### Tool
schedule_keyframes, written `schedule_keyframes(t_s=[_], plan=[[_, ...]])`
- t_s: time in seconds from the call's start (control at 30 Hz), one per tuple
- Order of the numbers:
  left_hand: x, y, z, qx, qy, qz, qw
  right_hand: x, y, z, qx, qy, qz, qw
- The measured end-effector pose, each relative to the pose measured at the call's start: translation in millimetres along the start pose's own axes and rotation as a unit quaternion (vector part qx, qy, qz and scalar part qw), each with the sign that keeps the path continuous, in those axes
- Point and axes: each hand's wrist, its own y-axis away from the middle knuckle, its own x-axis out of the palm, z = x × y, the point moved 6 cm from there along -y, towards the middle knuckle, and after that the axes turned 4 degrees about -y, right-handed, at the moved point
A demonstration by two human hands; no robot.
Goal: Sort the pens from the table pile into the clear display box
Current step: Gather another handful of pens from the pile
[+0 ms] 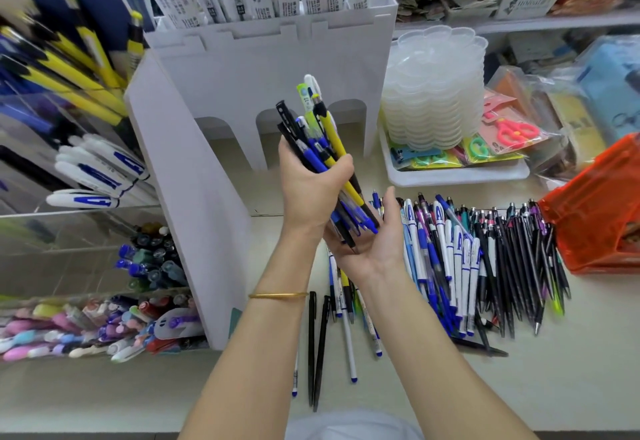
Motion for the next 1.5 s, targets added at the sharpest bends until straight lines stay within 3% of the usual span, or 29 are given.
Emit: schedule_keyframes(t_s=[0.2,0.33,0.5,0.63,0.9,1.1,1.23,1.5], plan=[[7,12,-11,0.061,0.014,0.012,0.998,6,-7,6,-0.04,-0.031,0.038,0.998],[11,16,-17,0.101,0.01,0.03,0.994,14,-10,4,-0.022,-0.034,0.091,0.995],[19,27,-12,0.093,0.012,0.048,0.994,27,-9,2,-0.004,-0.078,0.15,0.986],[22,28,-8,0.083,0.011,0.064,0.994,25,-10,8,-0.034,-0.065,0.14,0.987],[26,29,0,0.052,-0.015,0.104,0.993,15,-9,2,-0.003,-0.047,0.129,0.991],[14,18,-1,0.038,0.016,0.062,0.997,14,3,9,0.013,0.055,0.136,0.989],[14,24,-3,0.054,0.016,0.077,0.995,20,8,6,0.029,0.007,0.144,0.989],[15,26,-3,0.057,0.007,0.084,0.995,33,1,7,-0.028,-0.02,0.146,0.989]])
